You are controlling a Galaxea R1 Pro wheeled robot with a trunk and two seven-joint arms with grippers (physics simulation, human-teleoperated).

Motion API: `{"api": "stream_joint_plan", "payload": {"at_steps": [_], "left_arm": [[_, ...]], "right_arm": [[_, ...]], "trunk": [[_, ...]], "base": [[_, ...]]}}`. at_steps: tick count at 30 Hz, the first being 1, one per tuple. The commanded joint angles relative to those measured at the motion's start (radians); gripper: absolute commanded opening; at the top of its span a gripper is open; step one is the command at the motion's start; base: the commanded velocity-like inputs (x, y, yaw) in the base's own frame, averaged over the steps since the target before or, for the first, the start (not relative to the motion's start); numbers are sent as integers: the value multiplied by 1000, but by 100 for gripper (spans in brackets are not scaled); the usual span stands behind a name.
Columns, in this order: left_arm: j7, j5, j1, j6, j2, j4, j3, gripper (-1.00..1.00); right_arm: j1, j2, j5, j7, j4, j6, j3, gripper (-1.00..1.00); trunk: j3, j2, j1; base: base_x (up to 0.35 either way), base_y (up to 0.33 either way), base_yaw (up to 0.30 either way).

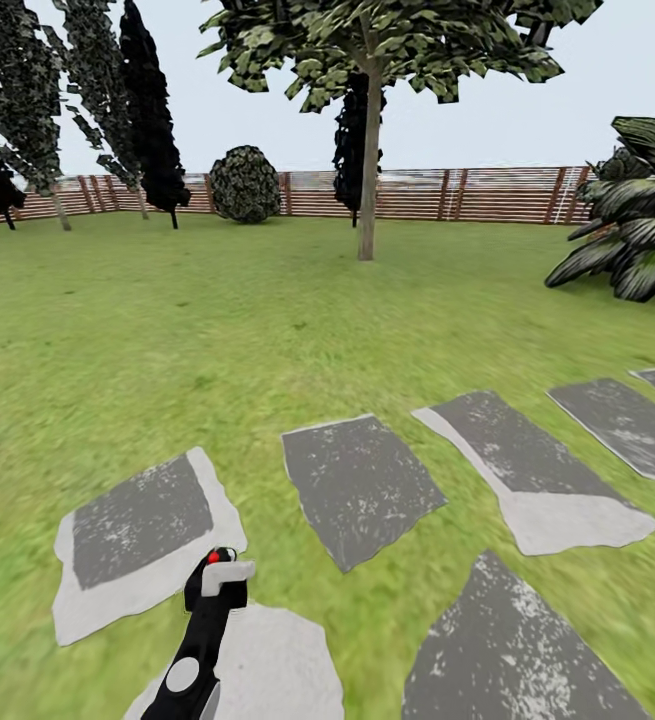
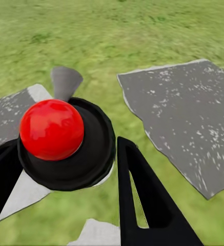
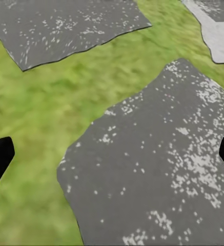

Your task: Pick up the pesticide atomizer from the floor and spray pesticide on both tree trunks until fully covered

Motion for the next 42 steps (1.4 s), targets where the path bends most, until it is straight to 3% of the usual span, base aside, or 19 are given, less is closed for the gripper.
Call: {"api": "stream_joint_plan", "payload": {"at_steps": [1, 42], "left_arm": [[0, 0, 0, 0, 0, 0, 0, -100], [0, -2, 0, 0, 1, 1, 0, -100]], "right_arm": [[0, 0, 0, 0, 0, 0, 0, 100], [0, 0, 0, 0, 0, 0, 0, 100]], "trunk": [[0, 0, 0], [0, 0, 0]], "base": [[341, -72, 0], [341, -72, 0]]}}
